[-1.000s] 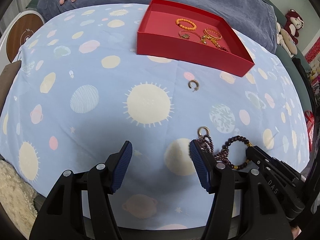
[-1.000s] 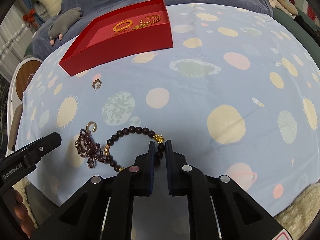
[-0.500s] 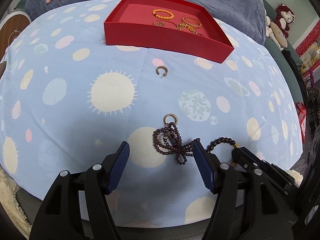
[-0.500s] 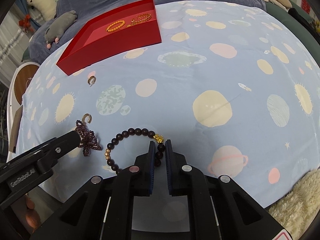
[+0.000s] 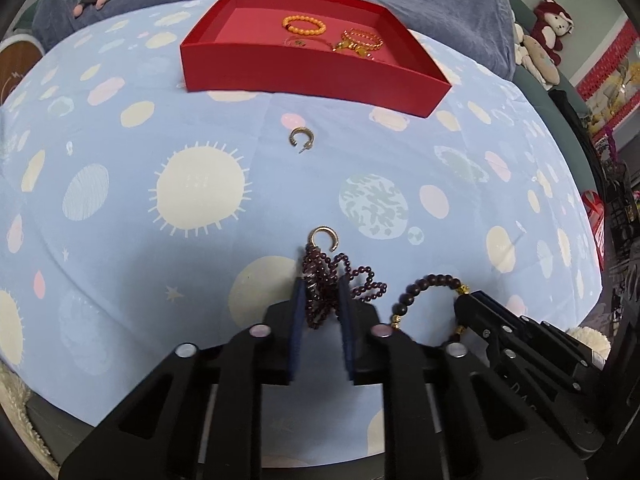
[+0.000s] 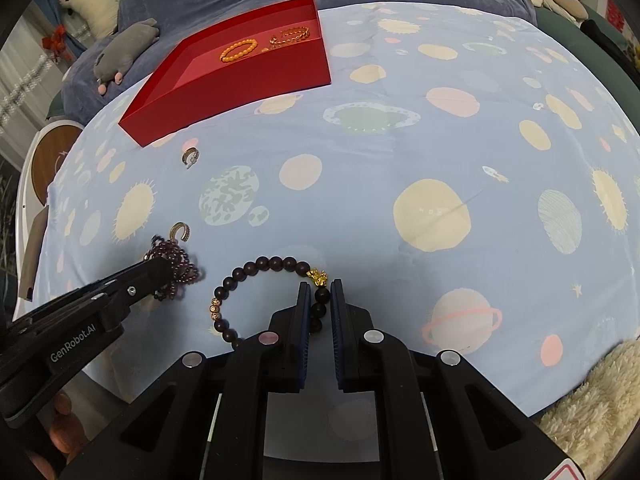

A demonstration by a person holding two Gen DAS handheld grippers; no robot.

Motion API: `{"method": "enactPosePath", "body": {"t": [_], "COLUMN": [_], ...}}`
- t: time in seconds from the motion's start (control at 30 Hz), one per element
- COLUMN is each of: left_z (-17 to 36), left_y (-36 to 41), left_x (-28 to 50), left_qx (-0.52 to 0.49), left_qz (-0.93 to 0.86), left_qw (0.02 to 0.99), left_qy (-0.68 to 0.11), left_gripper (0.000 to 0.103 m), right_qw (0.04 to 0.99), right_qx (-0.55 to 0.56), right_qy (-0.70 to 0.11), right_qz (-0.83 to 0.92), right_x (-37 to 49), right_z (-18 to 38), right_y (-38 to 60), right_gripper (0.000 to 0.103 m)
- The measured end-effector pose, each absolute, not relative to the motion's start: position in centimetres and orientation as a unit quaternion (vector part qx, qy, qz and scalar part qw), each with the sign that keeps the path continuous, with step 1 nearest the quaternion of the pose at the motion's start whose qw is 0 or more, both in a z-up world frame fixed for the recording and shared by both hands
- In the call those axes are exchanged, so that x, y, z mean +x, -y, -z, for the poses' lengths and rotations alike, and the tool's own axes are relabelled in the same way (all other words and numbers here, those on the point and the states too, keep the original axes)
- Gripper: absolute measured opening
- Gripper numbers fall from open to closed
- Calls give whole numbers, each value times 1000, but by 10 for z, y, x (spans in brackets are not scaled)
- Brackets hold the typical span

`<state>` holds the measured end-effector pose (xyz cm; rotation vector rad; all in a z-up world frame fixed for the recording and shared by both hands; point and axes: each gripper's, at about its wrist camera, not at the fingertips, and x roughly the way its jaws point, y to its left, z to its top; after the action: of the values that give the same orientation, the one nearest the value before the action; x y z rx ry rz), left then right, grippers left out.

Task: Organize jewelry
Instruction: 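Grasp the tangled garnet multi-strand bracelet with the left gripper while the right gripper lifts the black bracelet, then carry the garnet bracelet into the red box while the right gripper brings the black bracelet there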

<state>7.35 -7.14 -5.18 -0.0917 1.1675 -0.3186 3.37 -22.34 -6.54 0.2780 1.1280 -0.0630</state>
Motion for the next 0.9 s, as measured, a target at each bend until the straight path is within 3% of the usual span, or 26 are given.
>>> {"method": "enactPosePath", "body": {"t": [0.9], "left_z": [-10], "left_y": [19], "left_x": [91], "left_qx": [-78], "left_qz": [134], "left_qw": [856], "left_qy": [-494], "left_gripper": [6], "right_qw": [863], "right_qx": [164], "right_qy": [-477], "right_qz": [18], "right_x": [45], "right_z": [14], "right_y": [234], "right_gripper": [7]}}
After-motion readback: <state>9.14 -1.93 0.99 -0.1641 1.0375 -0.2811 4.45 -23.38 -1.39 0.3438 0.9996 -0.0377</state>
